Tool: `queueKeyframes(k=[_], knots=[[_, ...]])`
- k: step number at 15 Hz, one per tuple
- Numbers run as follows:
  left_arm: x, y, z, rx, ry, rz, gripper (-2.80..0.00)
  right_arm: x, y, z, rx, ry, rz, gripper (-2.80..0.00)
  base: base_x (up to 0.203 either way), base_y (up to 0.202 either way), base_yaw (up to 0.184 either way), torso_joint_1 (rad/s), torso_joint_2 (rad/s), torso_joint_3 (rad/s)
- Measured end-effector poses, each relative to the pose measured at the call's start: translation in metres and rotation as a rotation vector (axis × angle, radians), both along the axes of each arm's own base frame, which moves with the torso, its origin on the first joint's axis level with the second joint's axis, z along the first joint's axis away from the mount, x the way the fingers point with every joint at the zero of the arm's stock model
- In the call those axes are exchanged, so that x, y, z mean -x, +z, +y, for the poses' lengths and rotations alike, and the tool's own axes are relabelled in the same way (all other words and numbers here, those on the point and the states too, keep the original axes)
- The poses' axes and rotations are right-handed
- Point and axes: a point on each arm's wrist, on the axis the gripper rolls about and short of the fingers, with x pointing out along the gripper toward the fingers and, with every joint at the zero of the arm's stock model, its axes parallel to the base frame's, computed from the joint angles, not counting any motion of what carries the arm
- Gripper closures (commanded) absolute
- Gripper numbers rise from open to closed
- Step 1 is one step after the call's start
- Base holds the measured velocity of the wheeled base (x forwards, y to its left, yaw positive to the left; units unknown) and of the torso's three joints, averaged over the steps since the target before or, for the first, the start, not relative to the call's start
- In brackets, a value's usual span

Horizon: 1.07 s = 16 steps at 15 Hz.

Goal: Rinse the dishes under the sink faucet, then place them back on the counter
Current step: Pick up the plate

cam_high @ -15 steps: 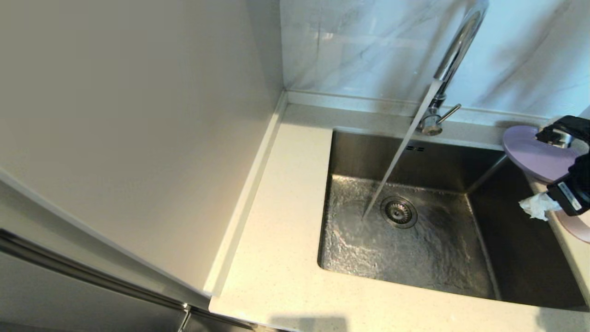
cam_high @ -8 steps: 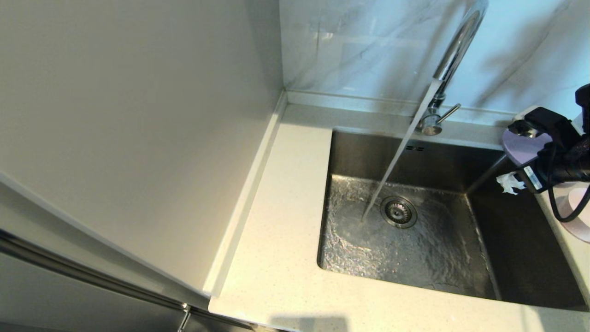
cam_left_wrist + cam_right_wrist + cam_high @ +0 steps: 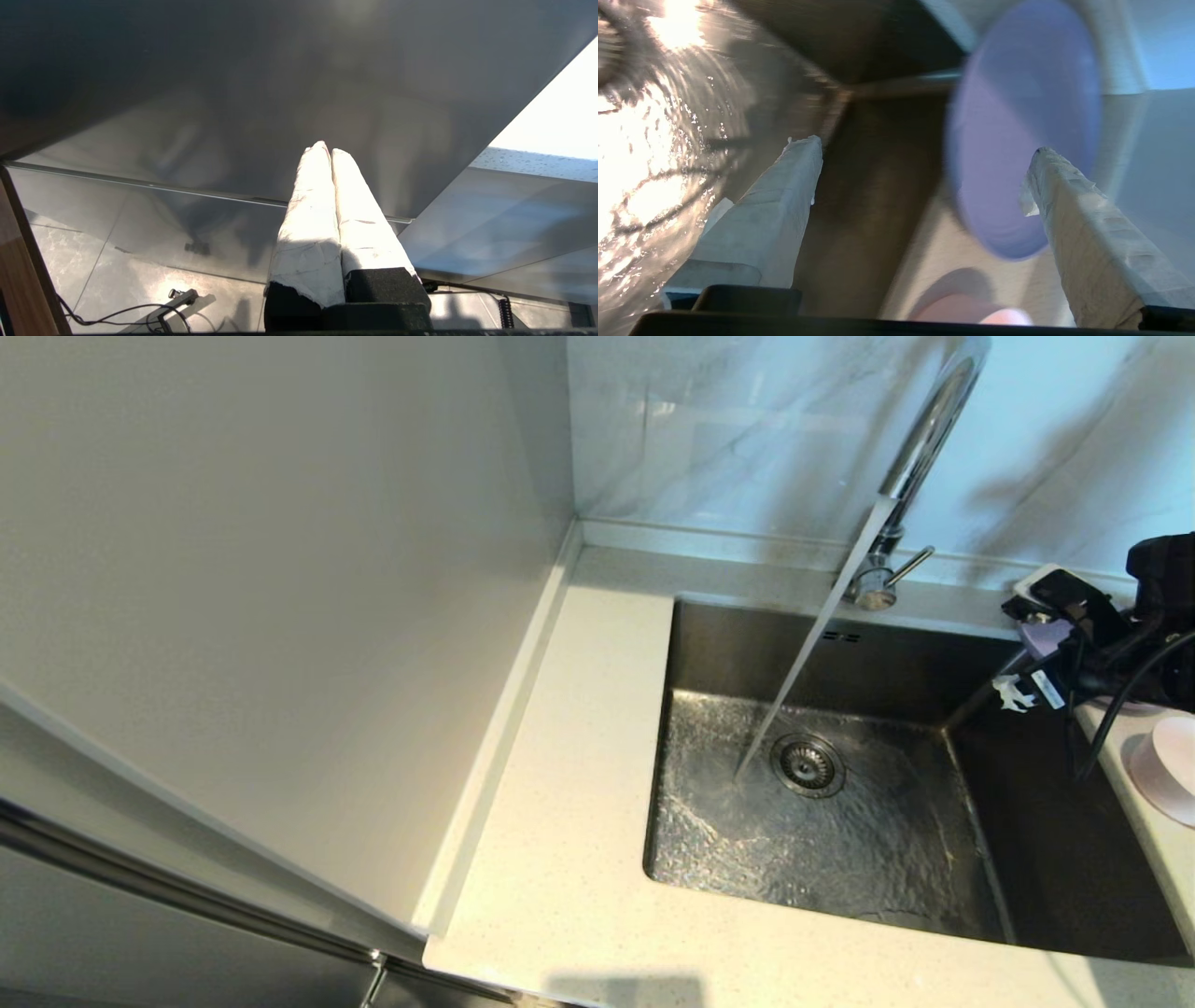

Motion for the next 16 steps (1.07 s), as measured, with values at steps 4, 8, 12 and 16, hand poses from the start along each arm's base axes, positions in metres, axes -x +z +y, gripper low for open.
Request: queueKeyframes(k=[4, 8, 12, 16], knots=[[0.000, 0.000, 0.000, 0.000, -0.001, 0.000, 0.00, -0.013, -0.014, -0.015, 0.072, -0.024, -0.012, -2.80, 0.000, 0.000, 0.000, 0.000, 0.00, 0.000], [0.000, 0.000, 0.000, 0.000, -0.001, 0.000, 0.00, -0.024, -0.025, -0.026, 0.099, -0.039, -0.029, -2.80, 0.000, 0.000, 0.000, 0.000, 0.00, 0.000], [0.000, 0.000, 0.000, -0.001, -0.001, 0.000, 0.00, -0.035, -0.033, -0.033, 0.106, -0.049, -0.048, -2.80, 0.000, 0.000, 0.000, 0.000, 0.00, 0.000], [0.000, 0.000, 0.000, 0.000, 0.000, 0.000, 0.00, -0.040, -0.036, -0.036, 0.106, -0.052, -0.050, 0.00, 0.000, 0.000, 0.000, 0.000, 0.00, 0.000]])
